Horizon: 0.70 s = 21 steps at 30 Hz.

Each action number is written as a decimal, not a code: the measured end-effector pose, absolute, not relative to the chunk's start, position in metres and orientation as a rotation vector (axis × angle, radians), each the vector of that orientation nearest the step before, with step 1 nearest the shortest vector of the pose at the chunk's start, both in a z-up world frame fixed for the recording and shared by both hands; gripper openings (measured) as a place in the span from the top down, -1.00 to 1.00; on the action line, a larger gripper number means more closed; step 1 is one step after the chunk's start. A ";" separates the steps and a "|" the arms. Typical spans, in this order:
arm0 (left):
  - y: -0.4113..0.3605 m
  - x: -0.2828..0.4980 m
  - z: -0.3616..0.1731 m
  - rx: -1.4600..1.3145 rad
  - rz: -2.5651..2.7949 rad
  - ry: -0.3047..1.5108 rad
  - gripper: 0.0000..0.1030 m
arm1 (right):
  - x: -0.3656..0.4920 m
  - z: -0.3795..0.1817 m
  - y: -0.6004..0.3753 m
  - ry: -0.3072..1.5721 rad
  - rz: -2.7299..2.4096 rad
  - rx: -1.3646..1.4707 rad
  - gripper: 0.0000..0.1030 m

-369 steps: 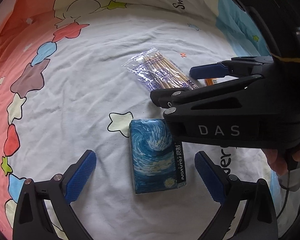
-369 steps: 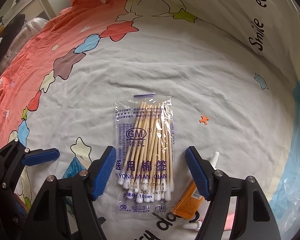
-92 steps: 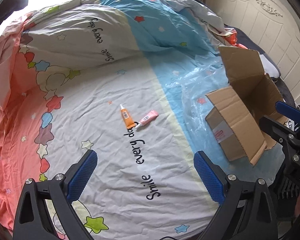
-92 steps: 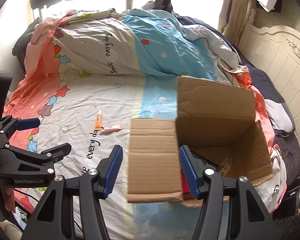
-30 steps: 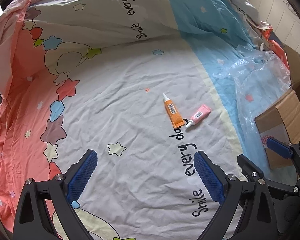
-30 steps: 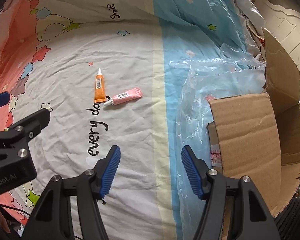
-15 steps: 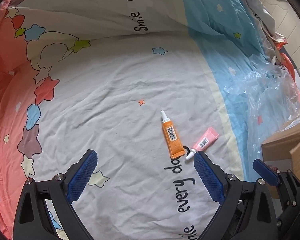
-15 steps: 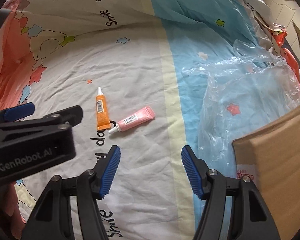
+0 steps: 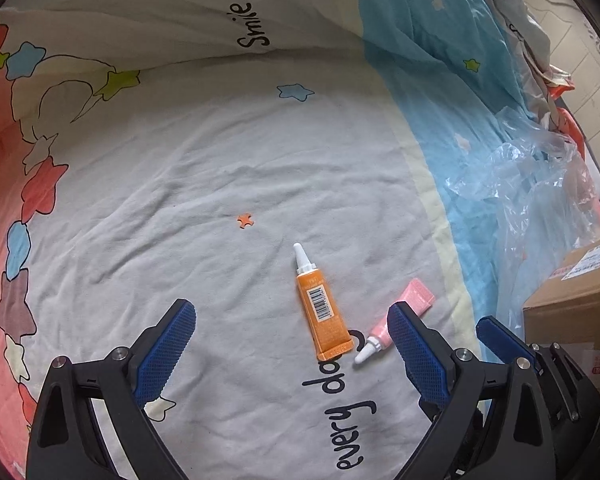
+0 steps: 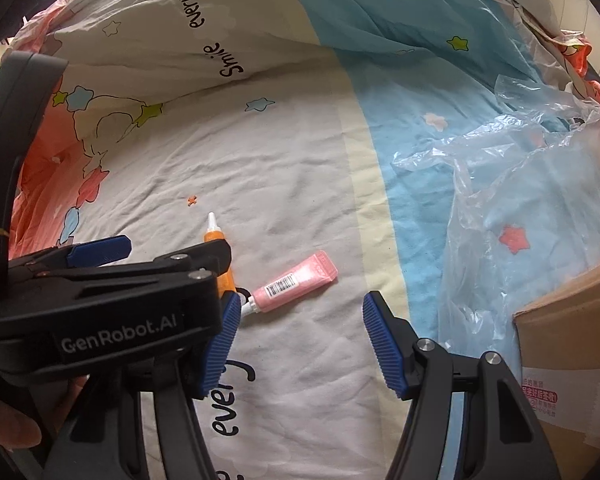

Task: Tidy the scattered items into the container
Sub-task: 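Close left tool on the orange tube while right tool grasps the pink tube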

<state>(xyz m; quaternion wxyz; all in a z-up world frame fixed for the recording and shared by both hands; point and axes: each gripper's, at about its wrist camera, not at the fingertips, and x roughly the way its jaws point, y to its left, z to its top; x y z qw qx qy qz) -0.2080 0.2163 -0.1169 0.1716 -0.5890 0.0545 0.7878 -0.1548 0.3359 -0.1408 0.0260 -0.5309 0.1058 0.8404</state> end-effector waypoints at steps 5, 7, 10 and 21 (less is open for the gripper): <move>0.218 -0.213 -0.127 -1.688 2.239 0.158 -0.89 | -0.162 -0.151 0.338 0.377 2.574 -1.652 -0.16; 0.222 -0.214 -0.130 -1.693 2.232 0.162 -0.87 | -0.165 -0.155 0.337 0.375 2.558 -1.654 -0.16; 0.230 -0.212 -0.134 -1.688 2.225 0.191 -0.83 | -0.169 -0.160 0.334 0.386 2.542 -1.656 -0.17; 0.242 -0.211 -0.147 -1.699 2.213 0.199 -0.66 | -0.180 -0.175 0.332 0.387 2.502 -1.659 -0.12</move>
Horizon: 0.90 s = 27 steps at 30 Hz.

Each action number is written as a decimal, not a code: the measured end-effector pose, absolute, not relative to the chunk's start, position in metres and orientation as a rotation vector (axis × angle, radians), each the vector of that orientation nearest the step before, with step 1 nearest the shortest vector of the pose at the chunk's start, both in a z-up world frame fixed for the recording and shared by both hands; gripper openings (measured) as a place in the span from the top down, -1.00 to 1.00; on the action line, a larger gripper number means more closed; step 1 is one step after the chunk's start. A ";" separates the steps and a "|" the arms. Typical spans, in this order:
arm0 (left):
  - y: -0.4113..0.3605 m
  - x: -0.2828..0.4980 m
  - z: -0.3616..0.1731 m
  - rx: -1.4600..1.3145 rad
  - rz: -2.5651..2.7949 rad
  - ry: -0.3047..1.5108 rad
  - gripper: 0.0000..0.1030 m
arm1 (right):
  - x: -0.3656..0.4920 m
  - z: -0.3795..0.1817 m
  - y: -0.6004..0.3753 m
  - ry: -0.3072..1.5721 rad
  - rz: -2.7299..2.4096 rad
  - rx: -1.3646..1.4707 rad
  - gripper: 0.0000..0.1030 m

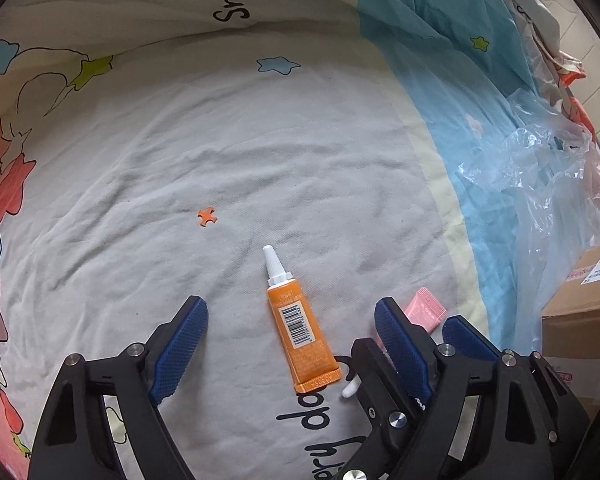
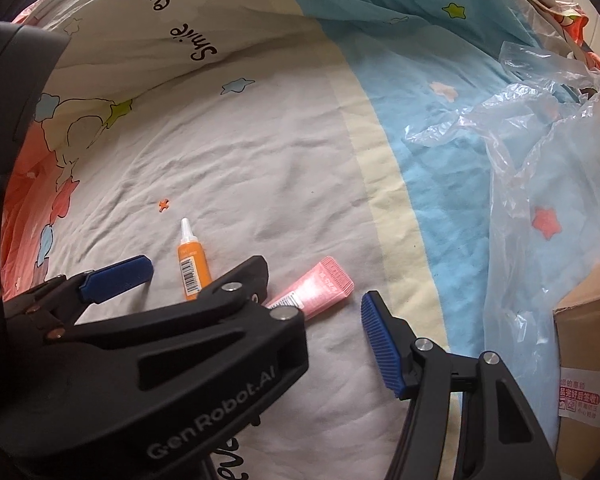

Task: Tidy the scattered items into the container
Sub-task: 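Close left tool on the orange tube while right tool grasps the pink tube, then lift both tubes and carry them over the cardboard box with both tools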

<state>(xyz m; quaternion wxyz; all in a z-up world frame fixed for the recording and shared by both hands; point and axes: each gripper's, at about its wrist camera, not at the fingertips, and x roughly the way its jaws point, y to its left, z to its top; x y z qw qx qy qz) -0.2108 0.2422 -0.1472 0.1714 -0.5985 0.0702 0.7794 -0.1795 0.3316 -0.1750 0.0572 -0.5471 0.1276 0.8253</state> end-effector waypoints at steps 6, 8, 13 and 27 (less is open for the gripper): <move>0.239 -0.210 -0.142 -1.707 2.232 0.241 0.09 | -0.180 -0.175 0.328 0.294 2.491 -1.658 0.59; 0.235 -0.209 -0.143 -1.707 2.221 0.230 0.21 | -0.180 -0.175 0.332 0.315 2.495 -1.666 0.63; 0.230 -0.205 -0.143 -1.703 2.221 0.242 0.55 | -0.177 -0.175 0.332 0.303 2.504 -1.682 0.70; 0.215 -0.204 -0.134 -1.725 2.219 0.229 0.64 | -0.167 -0.161 0.334 0.320 2.528 -1.679 0.71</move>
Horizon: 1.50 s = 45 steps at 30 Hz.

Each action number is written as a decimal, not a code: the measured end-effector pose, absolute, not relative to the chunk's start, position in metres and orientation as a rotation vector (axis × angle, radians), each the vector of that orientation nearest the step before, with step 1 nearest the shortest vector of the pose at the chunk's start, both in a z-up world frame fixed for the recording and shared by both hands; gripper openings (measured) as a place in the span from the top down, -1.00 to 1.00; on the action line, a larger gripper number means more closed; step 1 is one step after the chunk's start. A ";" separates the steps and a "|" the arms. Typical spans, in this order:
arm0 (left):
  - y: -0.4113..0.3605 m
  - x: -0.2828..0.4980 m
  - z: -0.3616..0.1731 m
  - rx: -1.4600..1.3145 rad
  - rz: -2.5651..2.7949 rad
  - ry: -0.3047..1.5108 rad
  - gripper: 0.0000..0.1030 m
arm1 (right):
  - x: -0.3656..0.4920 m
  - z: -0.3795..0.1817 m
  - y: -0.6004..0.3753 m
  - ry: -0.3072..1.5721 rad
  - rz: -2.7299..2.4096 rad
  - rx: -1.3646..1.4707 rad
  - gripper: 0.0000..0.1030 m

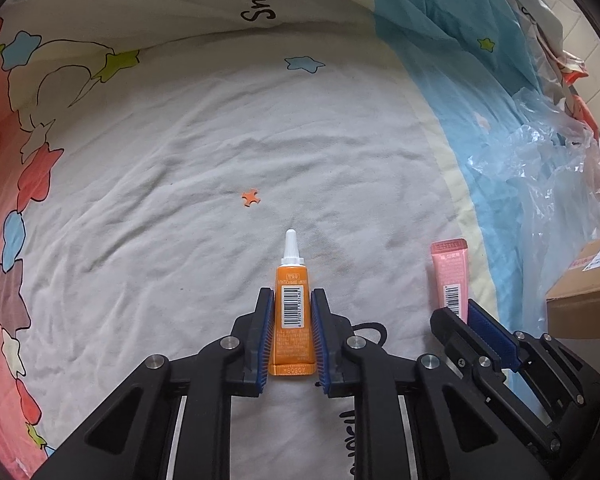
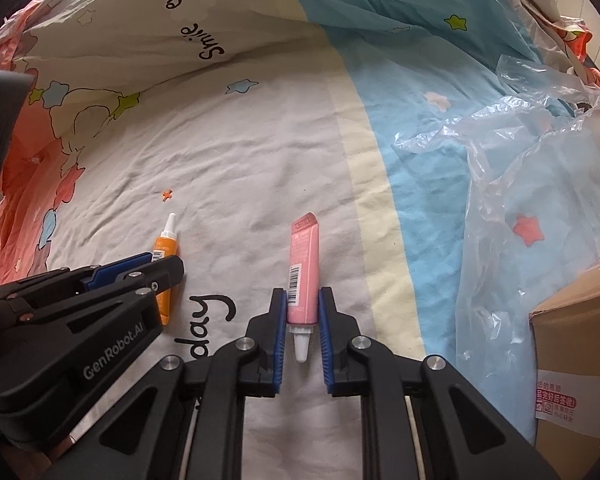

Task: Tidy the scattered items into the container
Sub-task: 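Lift both tubes and carry them over the cardboard box with both tools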

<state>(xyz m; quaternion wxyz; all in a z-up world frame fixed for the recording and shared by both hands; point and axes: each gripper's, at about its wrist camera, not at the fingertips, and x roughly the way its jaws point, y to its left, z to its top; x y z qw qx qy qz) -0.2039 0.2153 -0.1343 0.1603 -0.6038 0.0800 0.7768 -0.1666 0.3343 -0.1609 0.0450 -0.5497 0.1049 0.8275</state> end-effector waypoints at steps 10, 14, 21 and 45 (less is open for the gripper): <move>0.190 -0.196 -0.109 -1.700 2.253 0.244 0.64 | -0.153 -0.133 0.317 0.239 2.582 -1.646 0.72; 0.177 -0.190 -0.097 -1.706 2.270 0.227 0.64 | -0.149 -0.126 0.315 0.249 2.591 -1.641 0.72; 0.189 -0.185 -0.091 -1.693 2.290 0.252 0.64 | -0.136 -0.109 0.314 0.225 2.608 -1.634 0.72; 0.177 -0.123 -0.028 -1.608 2.325 0.295 0.64 | -0.086 -0.049 0.304 0.148 2.675 -1.578 0.72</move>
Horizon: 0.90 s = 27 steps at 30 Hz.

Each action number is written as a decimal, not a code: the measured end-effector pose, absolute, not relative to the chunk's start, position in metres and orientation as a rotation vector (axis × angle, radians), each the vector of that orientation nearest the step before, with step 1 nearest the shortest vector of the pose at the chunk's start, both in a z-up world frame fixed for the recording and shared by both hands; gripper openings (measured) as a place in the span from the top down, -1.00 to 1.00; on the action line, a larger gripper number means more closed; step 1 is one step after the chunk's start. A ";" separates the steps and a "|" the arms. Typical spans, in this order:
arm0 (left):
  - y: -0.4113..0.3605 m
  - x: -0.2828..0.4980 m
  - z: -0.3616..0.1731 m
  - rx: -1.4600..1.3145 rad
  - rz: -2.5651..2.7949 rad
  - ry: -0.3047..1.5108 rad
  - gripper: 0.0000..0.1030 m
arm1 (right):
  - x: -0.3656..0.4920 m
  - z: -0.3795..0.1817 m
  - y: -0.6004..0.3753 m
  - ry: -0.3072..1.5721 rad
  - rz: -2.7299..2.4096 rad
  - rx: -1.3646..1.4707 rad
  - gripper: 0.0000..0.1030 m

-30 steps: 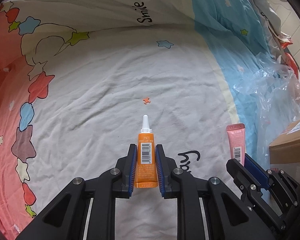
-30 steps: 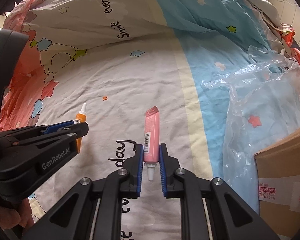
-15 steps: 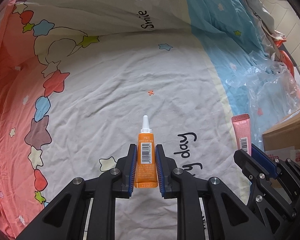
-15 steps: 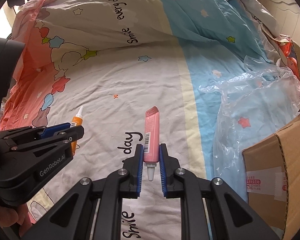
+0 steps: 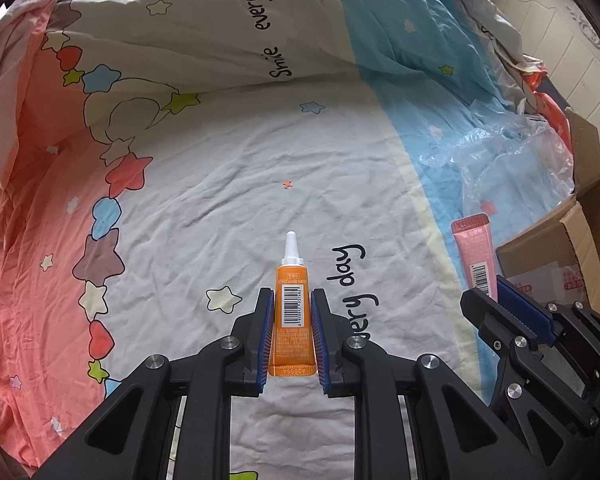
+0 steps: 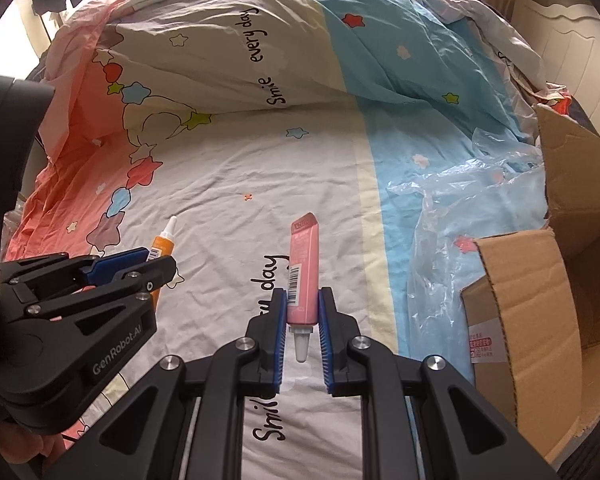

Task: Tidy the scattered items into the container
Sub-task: 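Lift both tubes and carry them over the cardboard box with both tools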

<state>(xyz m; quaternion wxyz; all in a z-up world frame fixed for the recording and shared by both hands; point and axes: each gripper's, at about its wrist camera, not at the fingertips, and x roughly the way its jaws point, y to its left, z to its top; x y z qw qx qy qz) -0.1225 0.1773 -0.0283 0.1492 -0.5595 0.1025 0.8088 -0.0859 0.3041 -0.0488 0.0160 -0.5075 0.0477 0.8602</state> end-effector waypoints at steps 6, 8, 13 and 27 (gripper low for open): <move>0.183 -0.111 -0.005 -1.552 2.349 0.305 0.64 | -0.073 -0.028 0.315 0.168 2.687 -1.522 0.72; 0.184 -0.108 0.003 -1.534 2.356 0.308 0.64 | -0.070 -0.022 0.317 0.180 2.689 -1.507 0.72; 0.191 -0.099 0.019 -1.494 2.369 0.326 0.64 | -0.062 -0.005 0.323 0.205 2.700 -1.476 0.72; 0.228 -0.078 0.046 -1.399 2.336 0.383 0.64 | -0.041 0.025 0.361 0.267 2.691 -1.383 0.72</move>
